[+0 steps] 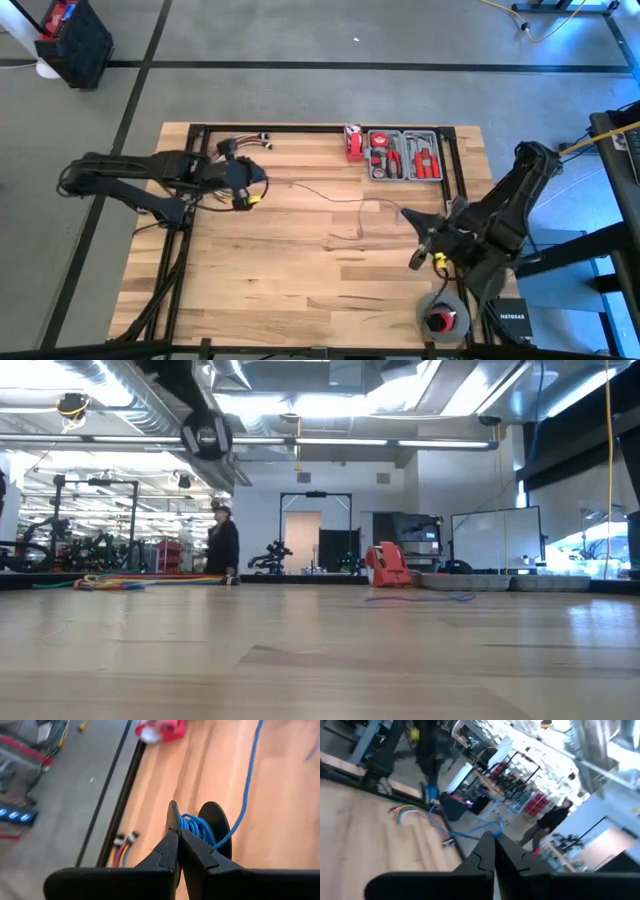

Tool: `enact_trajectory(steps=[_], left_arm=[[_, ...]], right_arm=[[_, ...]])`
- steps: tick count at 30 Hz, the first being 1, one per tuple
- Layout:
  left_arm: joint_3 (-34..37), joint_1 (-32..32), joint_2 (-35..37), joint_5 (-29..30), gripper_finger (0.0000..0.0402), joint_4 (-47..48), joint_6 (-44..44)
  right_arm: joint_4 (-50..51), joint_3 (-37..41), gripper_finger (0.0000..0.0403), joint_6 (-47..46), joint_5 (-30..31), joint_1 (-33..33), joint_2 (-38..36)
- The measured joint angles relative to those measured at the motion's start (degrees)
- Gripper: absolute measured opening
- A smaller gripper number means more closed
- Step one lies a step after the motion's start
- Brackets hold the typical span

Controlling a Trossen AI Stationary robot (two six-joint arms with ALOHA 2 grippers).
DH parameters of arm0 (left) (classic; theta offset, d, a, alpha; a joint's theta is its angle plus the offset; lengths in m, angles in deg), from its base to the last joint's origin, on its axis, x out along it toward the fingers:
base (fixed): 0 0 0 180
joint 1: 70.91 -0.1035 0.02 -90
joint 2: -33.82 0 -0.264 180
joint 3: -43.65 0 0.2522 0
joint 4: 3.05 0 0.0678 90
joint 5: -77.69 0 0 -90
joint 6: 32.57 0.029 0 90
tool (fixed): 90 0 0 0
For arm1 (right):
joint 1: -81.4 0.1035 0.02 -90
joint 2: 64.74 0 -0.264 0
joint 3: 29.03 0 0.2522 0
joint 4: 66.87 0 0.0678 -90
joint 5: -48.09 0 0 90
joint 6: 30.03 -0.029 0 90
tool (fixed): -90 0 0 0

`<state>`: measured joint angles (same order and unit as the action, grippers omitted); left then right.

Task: Coil cords
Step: Uncoil the blue wire from the black spool

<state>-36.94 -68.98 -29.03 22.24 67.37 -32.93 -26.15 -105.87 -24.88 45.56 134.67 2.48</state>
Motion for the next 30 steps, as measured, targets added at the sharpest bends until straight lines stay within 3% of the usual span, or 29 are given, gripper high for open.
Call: enact_trajectory(steps=[6,10,14,19,23,30], left_arm=[[0.0,3.5,5.5,-5.3,0.0008,-5.8,-0.7],[0.0,5.2,8.5,-6.0,0.0008,-13.5,0.2],[0.0,6.1,9.8,-7.3,0.0008,-17.6,1.6],[0.0,5.8,9.2,-7.4,0.0008,-16.2,1.2],[0.0,5.1,7.8,-7.4,0.0008,-16.3,1.0],[0.0,4.7,4.0,-7.4,0.0008,-18.5,2.0]], right_arm=[[5.8,6.7,0.0004,-19.3,-9.3,-5.4,0.0],[6.3,10.1,0.0037,-32.9,-18.9,-12.3,0.0],[6.0,10.4,0.0105,-35.0,-33.9,-18.1,0.3],[8.1,6.2,0.018,-27.3,-52.5,-21.3,0.3],[3.3,3.6,0.0207,-23.8,-52.4,-21.4,0.2],[-21.1,8.8,0.0213,-6.4,-47.6,-24.8,6.9]])
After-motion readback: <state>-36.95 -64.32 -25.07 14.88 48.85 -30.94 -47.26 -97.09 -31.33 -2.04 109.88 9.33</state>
